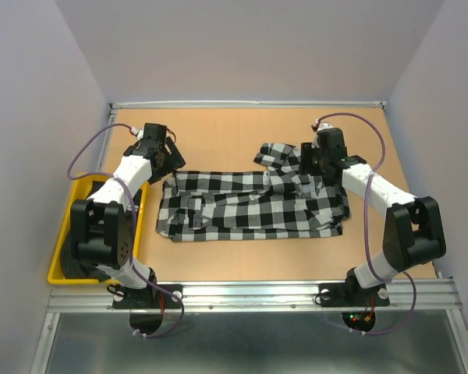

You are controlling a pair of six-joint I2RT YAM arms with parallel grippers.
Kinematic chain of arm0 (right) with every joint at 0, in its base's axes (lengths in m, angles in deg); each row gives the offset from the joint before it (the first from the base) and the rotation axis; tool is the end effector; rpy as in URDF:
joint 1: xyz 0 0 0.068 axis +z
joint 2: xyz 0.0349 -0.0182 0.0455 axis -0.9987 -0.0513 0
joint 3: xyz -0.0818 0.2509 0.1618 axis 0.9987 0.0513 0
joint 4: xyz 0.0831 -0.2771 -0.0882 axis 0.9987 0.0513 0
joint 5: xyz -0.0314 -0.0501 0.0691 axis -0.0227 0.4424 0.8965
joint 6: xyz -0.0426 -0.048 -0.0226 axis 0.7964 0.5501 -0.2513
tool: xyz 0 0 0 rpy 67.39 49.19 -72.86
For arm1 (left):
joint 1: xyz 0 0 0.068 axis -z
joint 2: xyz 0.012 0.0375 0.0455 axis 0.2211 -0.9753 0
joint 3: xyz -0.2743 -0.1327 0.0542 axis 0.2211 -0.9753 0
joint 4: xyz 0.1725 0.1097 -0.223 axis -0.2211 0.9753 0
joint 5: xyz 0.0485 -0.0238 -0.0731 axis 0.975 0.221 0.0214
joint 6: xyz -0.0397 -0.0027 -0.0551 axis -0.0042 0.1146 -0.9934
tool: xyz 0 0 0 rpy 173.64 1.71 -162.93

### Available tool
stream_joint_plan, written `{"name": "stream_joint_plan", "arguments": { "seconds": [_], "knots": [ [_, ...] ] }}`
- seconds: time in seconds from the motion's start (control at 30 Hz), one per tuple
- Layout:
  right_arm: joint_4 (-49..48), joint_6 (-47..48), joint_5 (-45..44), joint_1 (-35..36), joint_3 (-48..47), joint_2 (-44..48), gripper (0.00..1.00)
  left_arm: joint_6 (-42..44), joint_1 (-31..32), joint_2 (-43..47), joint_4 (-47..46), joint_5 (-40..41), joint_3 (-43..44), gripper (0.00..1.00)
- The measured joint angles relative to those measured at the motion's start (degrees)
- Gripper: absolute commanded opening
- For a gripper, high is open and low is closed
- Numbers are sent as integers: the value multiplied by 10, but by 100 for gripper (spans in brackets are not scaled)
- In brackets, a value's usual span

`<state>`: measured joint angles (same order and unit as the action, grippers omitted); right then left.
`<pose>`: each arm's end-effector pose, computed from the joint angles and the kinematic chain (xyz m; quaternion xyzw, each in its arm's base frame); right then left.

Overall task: Fold and stack the long sleeve shirts
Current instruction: Fold the shirt

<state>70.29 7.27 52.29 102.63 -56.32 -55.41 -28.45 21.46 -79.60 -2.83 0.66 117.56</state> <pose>0.3715 0.1003 0.2435 -0.0405 0.9162 0.0605 0.3941 0.3909 -0.0528 0.2626 -0.2162 0.9066 -0.0724 0.3552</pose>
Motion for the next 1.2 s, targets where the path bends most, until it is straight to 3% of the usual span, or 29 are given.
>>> {"name": "stream_joint_plan", "arguments": {
  "seconds": [0.23,0.53,1.2],
  "knots": [
    [0,-87,6,-77,0,-27,46,10,8,22,-17,-69,-103,87],
    [-7,-120,37,-108,0,-77,45,28,13,32,-56,-150,-134,87],
    [-49,-130,53,-115,0,-119,38,31,14,17,-97,-150,-140,80]
  ]
}}
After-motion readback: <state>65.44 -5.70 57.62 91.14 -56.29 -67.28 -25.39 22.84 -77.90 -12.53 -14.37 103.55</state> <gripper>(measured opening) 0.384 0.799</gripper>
